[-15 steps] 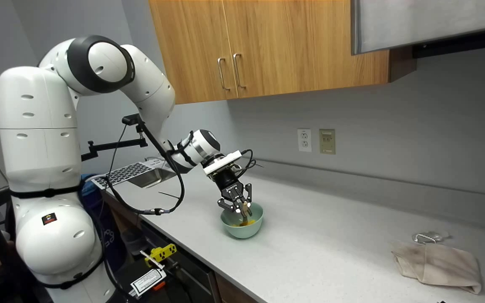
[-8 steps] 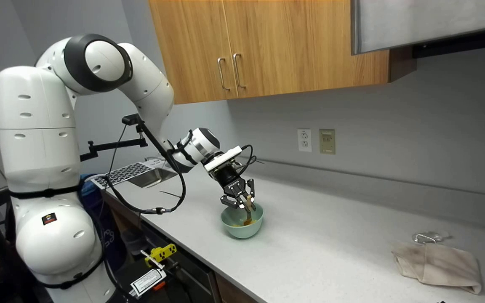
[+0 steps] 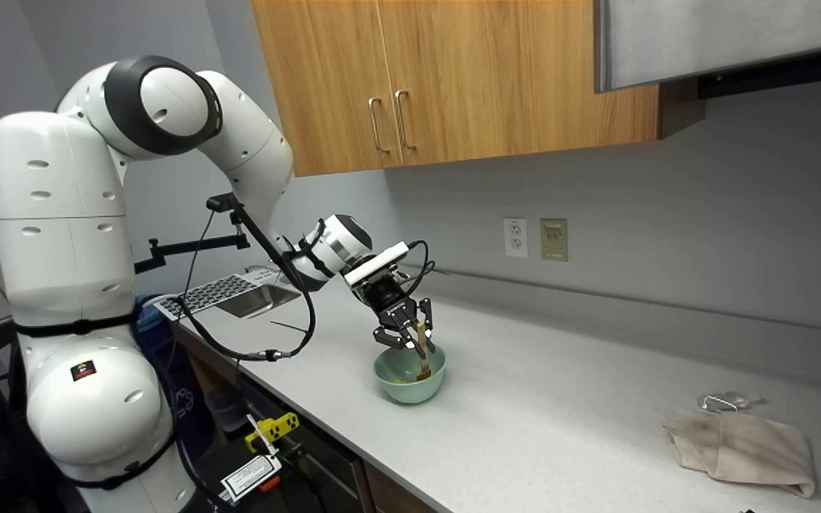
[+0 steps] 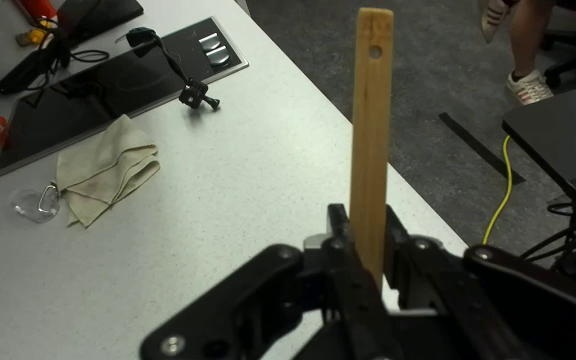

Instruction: Use the spatula to stir the contents in the bowl

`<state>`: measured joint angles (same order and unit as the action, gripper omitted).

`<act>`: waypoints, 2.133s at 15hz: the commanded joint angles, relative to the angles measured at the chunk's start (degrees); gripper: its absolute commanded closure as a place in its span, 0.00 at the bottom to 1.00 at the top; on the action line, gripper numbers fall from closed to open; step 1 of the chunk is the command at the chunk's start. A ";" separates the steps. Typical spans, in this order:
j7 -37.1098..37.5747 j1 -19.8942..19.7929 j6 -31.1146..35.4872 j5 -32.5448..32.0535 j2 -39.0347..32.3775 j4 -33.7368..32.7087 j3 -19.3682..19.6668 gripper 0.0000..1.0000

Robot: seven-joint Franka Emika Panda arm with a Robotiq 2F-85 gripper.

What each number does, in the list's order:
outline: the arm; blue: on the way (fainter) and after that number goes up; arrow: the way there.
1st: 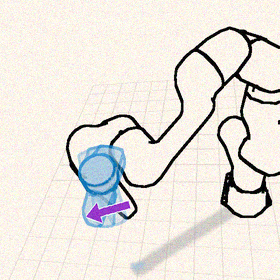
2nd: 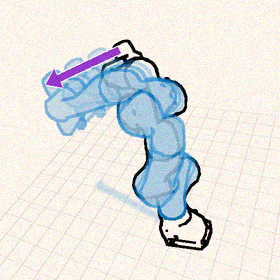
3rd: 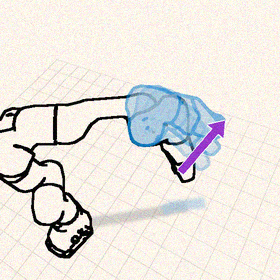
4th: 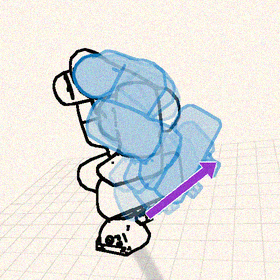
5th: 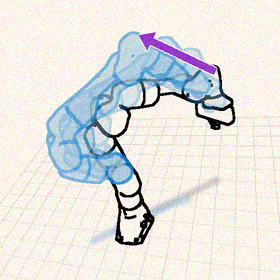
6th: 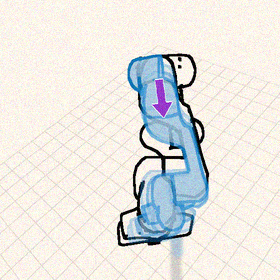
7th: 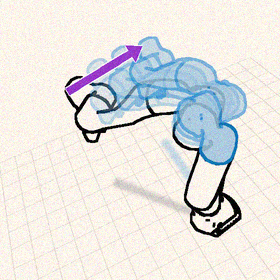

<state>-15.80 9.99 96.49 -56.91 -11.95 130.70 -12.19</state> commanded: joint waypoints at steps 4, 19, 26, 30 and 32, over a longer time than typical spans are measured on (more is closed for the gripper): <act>-1.40 0.49 -4.11 -0.45 0.71 -0.31 -0.09 0.96; -0.05 -0.10 5.87 3.53 -0.02 -0.94 -0.17 0.96; 0.32 -0.41 6.15 2.96 0.44 1.44 0.53 0.96; 1.28 -0.39 5.69 2.22 0.82 3.09 0.84 0.96; 1.54 -0.38 5.43 1.48 1.50 3.23 1.07 0.96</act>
<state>-14.94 9.74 102.28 -54.54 -12.12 132.97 -11.46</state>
